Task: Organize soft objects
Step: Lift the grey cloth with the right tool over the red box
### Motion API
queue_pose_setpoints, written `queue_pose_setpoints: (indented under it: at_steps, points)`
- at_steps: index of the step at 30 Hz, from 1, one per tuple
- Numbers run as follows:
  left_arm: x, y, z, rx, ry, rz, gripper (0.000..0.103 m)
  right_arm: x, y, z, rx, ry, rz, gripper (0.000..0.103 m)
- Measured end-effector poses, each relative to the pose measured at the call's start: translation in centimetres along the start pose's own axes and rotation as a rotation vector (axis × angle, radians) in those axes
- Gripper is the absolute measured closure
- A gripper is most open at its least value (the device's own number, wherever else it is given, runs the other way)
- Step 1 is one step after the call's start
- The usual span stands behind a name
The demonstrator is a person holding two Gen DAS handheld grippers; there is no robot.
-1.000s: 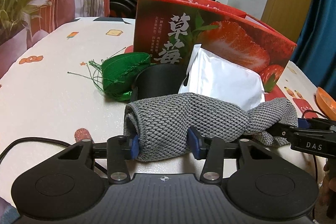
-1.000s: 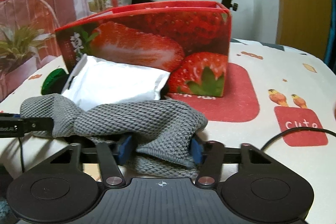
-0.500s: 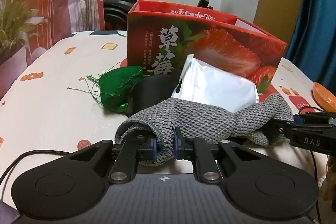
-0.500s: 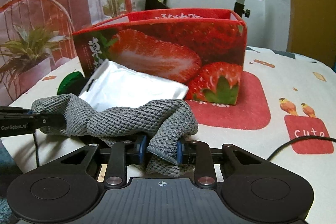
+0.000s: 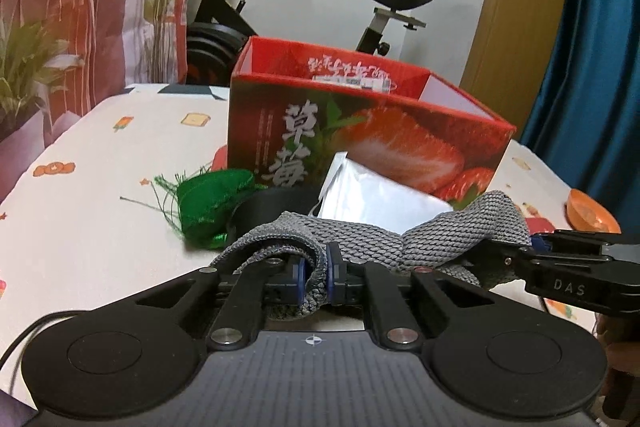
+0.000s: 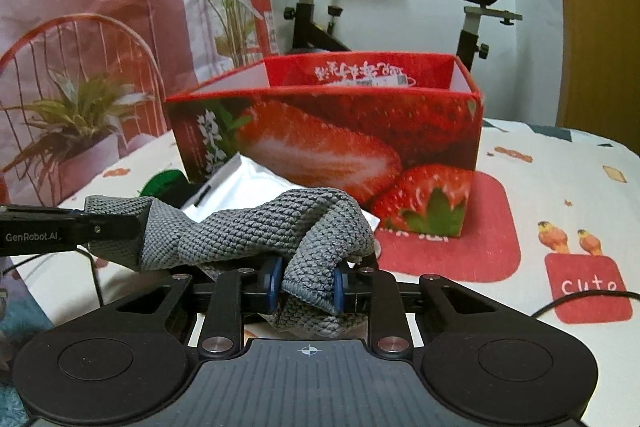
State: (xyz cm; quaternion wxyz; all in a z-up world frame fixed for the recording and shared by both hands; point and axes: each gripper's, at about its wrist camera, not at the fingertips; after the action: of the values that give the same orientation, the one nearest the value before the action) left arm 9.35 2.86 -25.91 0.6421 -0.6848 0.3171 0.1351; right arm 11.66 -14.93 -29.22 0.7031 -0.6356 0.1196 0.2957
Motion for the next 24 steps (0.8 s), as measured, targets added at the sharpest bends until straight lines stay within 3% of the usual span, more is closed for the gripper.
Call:
queue_pose_setpoints:
  at_steps: [12,24]
  points:
    - [-1.6,-3.3,-0.4,-0.003,0.007,-0.019,0.092,-1.0,-2.2,-0.7,0.035,-0.023,-0.043,0.081]
    - [-1.9,-11.2,-1.5,0.054,0.041,-0.097,0.092,-1.6,-11.2,-2.0,0.002,-0.026,-0.127,0.081]
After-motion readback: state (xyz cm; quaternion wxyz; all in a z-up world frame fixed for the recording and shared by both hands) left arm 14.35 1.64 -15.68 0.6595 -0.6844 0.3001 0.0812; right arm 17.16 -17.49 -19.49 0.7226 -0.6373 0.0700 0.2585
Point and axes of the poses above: each gripper's, at about its wrist camera, not at the fingertips, and x roughly the way its jaws point, z to its left, y to its underside, and after that the axes turned 3 degrees about z, right-handed
